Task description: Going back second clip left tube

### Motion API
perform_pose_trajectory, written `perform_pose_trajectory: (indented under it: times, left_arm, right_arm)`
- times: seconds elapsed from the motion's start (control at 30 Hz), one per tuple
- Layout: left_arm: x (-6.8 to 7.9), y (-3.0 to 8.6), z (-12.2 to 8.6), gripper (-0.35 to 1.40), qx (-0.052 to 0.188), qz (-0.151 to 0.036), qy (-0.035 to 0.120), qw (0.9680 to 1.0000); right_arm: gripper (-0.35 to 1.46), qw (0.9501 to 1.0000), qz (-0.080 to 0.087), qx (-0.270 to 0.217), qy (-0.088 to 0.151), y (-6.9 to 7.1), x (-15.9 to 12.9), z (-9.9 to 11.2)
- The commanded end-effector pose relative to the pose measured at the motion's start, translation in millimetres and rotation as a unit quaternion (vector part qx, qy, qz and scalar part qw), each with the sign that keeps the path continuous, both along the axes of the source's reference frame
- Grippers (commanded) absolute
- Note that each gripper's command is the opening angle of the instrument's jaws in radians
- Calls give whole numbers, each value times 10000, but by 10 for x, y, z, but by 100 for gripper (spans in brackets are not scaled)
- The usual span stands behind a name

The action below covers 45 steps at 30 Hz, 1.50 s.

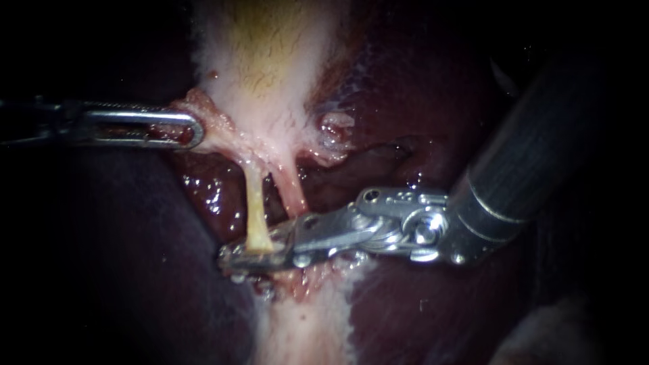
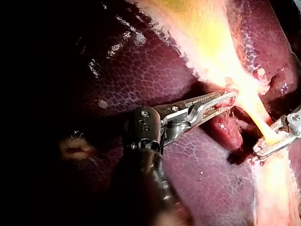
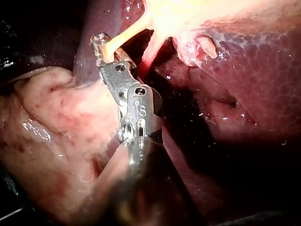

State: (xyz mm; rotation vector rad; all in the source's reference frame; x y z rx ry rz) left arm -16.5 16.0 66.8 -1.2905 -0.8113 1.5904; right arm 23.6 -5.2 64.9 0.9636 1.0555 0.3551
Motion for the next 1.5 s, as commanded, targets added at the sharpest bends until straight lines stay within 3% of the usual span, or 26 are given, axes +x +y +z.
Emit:
perform_pose_trajectory:
  times: [0.03,0.27,0.33,0.47,0.73,0.83,0.93,1.2,1.5]
  left_arm:
    - [0,0,0,-35,1,0,-1,10000]
    - [0,0,0,-35,1,1,-2,10000]
    - [0,0,0,-35,1,1,-2,10000]
    - [0,0,0,-35,0,0,-1,10000]
    - [-1,-2,-2,-35,0,-5,2,10000]
    - [-1,-2,-2,-35,-1,-4,3,10000]
    - [-1,-2,-2,-35,-1,-5,3,10000]
    - [-1,-2,-2,-35,-1,-5,3,10000]
    - [0,-2,-2,-35,-1,-2,2,10000]
  right_arm:
    - [-35,10000,7,-10,-3,0,0,1]
    - [-35,10000,50,5,39,0,0,1]
    - [5,9998,146,-49,98,0,3,1]
    - [36,9986,246,-405,221,1,9,3]
    - [45,9950,451,-849,266,4,7,12]
    - [48,9904,730,-1161,149,6,6,21]
    - [50,9862,848,-1420,49,10,2,29]
    - [50,9818,832,-1708,59,15,-21,35]
    - [50,9723,605,-2228,380,17,-68,21]
